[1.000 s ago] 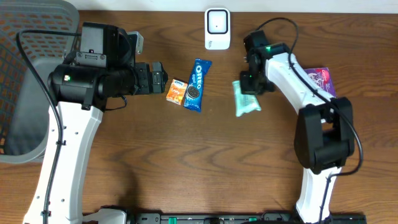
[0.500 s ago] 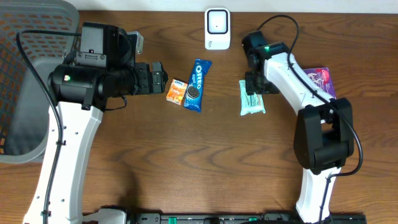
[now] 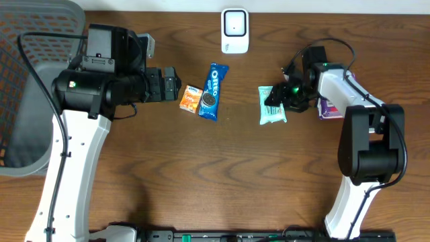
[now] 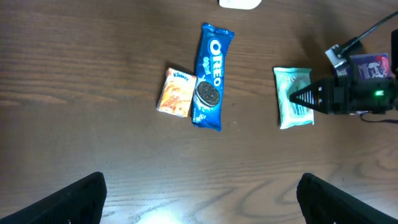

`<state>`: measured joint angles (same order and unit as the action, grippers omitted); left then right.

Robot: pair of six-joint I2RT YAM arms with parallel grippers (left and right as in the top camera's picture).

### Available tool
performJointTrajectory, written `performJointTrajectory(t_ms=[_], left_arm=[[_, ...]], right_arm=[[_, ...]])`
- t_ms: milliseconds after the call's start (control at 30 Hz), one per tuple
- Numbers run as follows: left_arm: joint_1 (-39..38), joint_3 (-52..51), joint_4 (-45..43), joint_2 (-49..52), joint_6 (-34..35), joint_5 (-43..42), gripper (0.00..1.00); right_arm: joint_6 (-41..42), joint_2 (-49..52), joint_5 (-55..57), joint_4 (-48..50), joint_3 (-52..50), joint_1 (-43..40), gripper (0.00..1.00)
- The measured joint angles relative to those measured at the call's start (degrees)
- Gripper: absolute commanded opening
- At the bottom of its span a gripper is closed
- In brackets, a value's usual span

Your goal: Scan the item barcode

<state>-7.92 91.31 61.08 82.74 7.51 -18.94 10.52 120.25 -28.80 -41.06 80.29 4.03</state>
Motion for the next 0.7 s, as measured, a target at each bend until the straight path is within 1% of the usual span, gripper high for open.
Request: performJointTrajectory(t_ms=[33,100,167,267,400,433,500,567,700], left_arm=[[0.00,0.00,0.09,0.00,0.00,0.02,0.98],[0.00,0.00,0.09,0.00,0.00,0.00,0.98],[0.00,0.00,0.04,0.00,0.00,0.02,0.98],[0.00,0.00,0.04,0.00,0.00,0.00,0.98],[0.00,0.00,0.04,0.00,0.00,0.02,0.98],[0.00,0.00,0.04,0.00,0.00,0.02,0.98],[0.00,0.00,0.04,0.00,0.00,0.02,0.98],[0.00,0.00,0.04,0.00,0.00,0.02,0.98],[0.00,0.00,0.04,0.00,0.00,0.02,0.98]], right_arm=[[0.22,-0.02,-0.55,1.11,-0.79,0.00,0.01],[0.74,-0.07,-3.67,2.91,-2.32,-0.17,0.01],[1.03,-0.26,-4.02,3.04,-2.40,-0.22,0.01],[2.08,-0.33,-0.63,-0.52,-0.61,0.11,0.01],[4.00,-1.49,14.73,-9.51,4.28,1.88,0.01],[4.74,-2.01,20.72,-10.97,5.42,2.58,0.01],[5.77,-2.58,30.10,-12.55,6.75,3.93,0.01],[6.71,-2.69,42.01,-13.16,7.78,6.80,0.01],[7.26,-2.64,58.05,-13.44,7.82,12.52,0.01]])
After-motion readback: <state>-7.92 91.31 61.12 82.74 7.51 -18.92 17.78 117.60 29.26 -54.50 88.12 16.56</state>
